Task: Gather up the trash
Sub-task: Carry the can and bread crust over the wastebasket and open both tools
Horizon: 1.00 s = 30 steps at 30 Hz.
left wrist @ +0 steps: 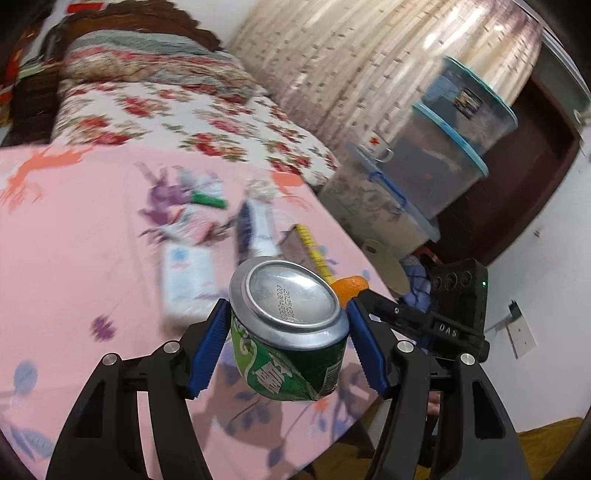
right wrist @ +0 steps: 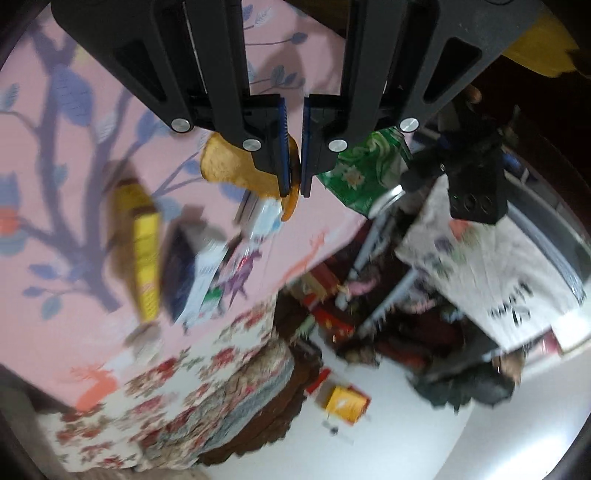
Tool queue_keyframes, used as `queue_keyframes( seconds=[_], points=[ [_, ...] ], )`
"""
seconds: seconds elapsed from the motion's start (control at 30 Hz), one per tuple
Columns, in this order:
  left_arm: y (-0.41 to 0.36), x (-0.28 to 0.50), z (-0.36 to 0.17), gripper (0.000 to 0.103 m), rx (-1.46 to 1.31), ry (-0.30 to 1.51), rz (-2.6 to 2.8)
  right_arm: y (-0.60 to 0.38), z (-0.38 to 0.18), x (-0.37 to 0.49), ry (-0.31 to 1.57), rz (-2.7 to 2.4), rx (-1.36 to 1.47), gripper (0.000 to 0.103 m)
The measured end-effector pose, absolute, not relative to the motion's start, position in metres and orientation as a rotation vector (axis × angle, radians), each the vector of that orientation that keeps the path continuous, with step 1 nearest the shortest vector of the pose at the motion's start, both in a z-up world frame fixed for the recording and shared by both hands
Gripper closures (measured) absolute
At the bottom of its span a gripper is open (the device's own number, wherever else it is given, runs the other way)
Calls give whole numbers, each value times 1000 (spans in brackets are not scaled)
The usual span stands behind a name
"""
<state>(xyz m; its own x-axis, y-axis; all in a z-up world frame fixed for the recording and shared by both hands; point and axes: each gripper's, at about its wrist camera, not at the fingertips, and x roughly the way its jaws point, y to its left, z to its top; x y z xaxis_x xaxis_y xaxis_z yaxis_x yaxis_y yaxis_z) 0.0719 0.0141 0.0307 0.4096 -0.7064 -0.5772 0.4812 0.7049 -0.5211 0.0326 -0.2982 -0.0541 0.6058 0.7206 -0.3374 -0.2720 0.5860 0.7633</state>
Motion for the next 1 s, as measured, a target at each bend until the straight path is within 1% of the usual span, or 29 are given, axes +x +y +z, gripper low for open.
queue_keyframes(
  seconds=[0.2,0.33,0.43,0.6,0.7,1.0],
  points=[
    [-69,92,65,42,-188,842,-906,-371,-36,18,570,517,776,95],
    [-140,112,71,42,-116,853,-981,-423,-38,13,536,395,772,95],
    [-199,126,65,43,-76,888,-1045,-458,-47,11,532,309,777,95],
    [-273,142,48,43,-13,944,-1089,-514,-67,14,539,227,849,95],
    [-316,155,37,43,19,980,-1114,-553,-69,13,517,175,869,95],
    [-467,172,23,43,160,988,-1193,-642,-77,7,474,11,860,95]
  ],
)
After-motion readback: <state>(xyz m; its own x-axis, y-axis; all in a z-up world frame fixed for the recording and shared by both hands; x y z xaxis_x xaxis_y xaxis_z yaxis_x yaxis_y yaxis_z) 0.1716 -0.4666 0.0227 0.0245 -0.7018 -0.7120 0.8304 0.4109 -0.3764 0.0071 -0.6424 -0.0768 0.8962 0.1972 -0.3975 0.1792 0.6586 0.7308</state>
